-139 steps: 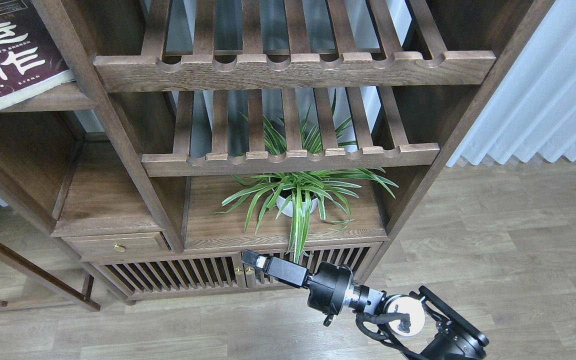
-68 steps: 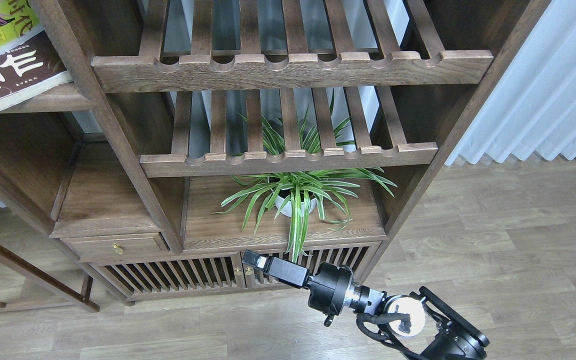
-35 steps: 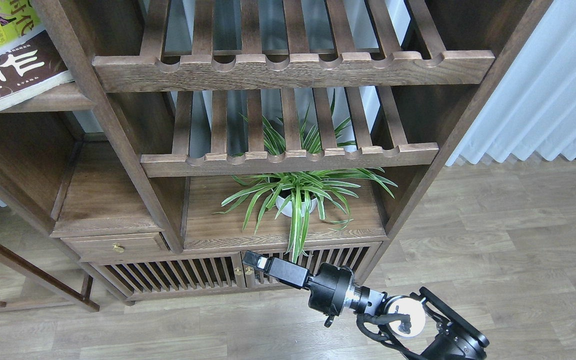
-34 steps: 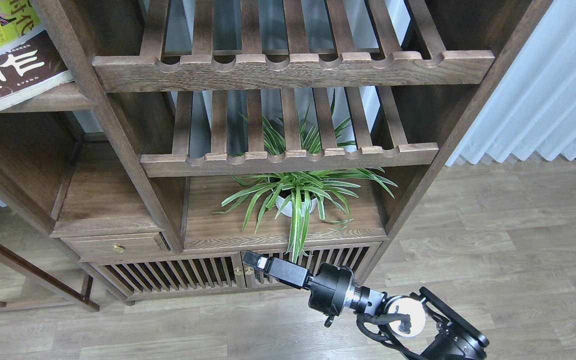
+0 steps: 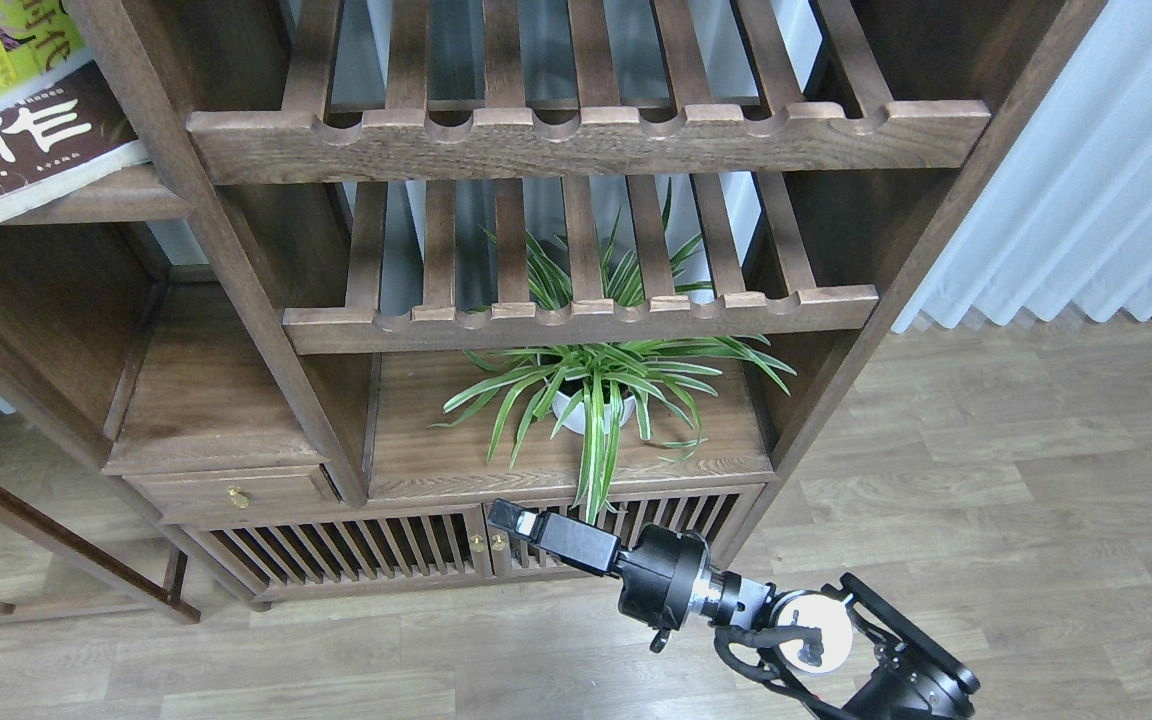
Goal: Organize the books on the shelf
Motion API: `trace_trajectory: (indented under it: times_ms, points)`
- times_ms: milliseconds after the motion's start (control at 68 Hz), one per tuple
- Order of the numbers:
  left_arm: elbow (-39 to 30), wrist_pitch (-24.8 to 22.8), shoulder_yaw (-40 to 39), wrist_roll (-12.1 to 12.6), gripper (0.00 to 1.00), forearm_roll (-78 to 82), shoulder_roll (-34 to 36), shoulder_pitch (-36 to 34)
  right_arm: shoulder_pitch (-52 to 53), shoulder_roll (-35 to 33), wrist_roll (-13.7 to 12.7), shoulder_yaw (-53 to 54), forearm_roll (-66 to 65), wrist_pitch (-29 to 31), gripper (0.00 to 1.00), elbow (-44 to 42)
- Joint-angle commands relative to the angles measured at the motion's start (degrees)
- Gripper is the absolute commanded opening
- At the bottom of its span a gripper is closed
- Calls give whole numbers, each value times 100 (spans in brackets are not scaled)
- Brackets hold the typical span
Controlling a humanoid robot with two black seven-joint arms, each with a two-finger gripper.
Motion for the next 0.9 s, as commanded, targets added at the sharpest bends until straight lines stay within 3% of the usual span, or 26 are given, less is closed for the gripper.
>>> trace_trajectory:
  times_ms: [0, 74, 221, 294, 603, 706, 882]
  points:
    - [-25, -1, 1047, -905, 99, 0, -69, 3, 0, 0, 0, 12, 0, 0, 99, 1]
    - [-86, -1, 1750, -1459, 99, 0, -139, 3, -9, 0, 0, 20, 0, 0, 99, 1]
    - [-376, -1, 2726, -2276, 99, -166, -429, 56, -9, 0, 0, 12, 0, 0, 99, 0]
    - [-482, -1, 3043, -2444, 99, -447, -675, 152, -9, 0, 0, 3, 0, 0, 99, 1]
    - [-658, -1, 3061, -2471, 99, -1959, -2089, 1479, -9, 0, 0, -6, 0, 0, 99, -8]
    - [-640, -1, 2341, -2471, 99, -2390, -2810, 2305, -9, 0, 0, 3, 0, 0, 99, -8]
    - [-368, -1, 258, -2348, 99, -2329, -3909, 3721, -9, 0, 0, 12, 0, 0, 99, -17]
